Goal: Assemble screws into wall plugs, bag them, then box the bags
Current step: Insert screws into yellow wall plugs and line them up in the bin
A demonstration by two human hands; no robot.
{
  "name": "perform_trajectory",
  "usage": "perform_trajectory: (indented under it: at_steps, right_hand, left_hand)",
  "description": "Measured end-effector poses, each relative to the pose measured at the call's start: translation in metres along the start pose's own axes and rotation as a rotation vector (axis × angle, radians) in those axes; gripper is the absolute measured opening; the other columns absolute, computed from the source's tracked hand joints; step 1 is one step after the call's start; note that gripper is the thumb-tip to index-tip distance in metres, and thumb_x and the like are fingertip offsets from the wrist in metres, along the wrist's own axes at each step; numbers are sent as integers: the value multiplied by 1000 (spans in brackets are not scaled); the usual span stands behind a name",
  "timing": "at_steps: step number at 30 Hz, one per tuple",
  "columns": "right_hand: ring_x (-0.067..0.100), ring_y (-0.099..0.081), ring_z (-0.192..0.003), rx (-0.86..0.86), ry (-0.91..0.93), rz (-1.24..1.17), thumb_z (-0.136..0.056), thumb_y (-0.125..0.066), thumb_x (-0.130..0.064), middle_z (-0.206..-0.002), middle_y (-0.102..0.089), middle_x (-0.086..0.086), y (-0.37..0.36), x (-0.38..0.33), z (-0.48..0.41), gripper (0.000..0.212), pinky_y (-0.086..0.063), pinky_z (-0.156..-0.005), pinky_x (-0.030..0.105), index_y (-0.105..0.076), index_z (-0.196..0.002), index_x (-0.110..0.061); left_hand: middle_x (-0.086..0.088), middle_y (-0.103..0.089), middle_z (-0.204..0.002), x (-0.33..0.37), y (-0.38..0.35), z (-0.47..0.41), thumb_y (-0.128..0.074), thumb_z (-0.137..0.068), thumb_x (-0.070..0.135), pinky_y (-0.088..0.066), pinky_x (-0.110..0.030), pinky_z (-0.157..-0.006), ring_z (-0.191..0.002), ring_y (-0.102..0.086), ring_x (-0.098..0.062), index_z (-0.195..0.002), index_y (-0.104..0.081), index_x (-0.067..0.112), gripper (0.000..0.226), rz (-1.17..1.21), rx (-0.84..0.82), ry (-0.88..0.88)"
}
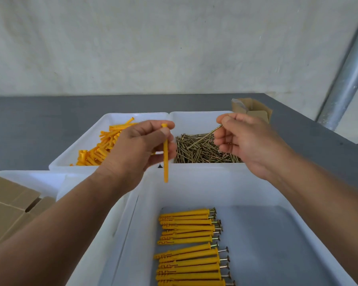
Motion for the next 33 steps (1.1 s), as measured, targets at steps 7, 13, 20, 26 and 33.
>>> perform_trajectory:
  at_steps: [7, 13, 20, 26, 33]
  right_hand:
    - [11, -63, -57, 32, 30, -64, -98, -53, -15, -59, -65, -4, 2, -7, 1, 16, -50, -50, 21, -66, -89, -14]
    - [9, -63, -56, 47, 34, -42, -95, -57, -16, -64, -69, -2, 1, -6, 1, 11, -50, -51, 20, -67, -90, -14]
    - [8, -63, -57, 57, 30, 5, -95, -58, -18, -69, -71, -1, 1, -4, -1, 11, -49, -50, 20, -67, -90, -15]
    - [7, -62, -55, 51, 48, 50, -96, -59, -19, -65, -70, -3, -1, -5, 1, 11, -49, -49, 19, -66, -88, -14]
    - [6, -62, -55, 23, 65, 107, -94, -61, -20, -64, -70, -5, -2, -5, 4, 11, -49, -51, 19, -68, -87, -16]
  left_hand:
    - [-2, -62, -73, -7, -1, 4, -52, -96, 6, -56, -26, -62, -64, -63, -10, -101, -72, 11, 22, -49, -125, 175]
    - [-3, -63, -77, -12, -5, 6, -56, -95, 7, -54, -22, -58, -64, -63, -12, -98, -76, 14, 22, -84, -207, 205]
    - [0, -65, -79, -14, -5, 6, -60, -92, 11, -49, -19, -53, -66, -63, -10, -98, -77, 19, 19, -152, -241, 194]
    - [2, -66, -76, -16, -6, 6, -63, -91, 11, -46, -19, -49, -64, -62, -10, -97, -77, 19, 18, -149, -247, 192]
    - [3, -67, -77, -16, -8, 7, -64, -90, 10, -45, -19, -47, -62, -62, -10, -101, -75, 17, 18, -200, -233, 186]
Point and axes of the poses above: each hand's wrist, its own z-axis away from the middle knuckle, its own y-axis out of the back of the hand, x = y × z, the point moved 1 cm from there along -z, towards the middle knuckle
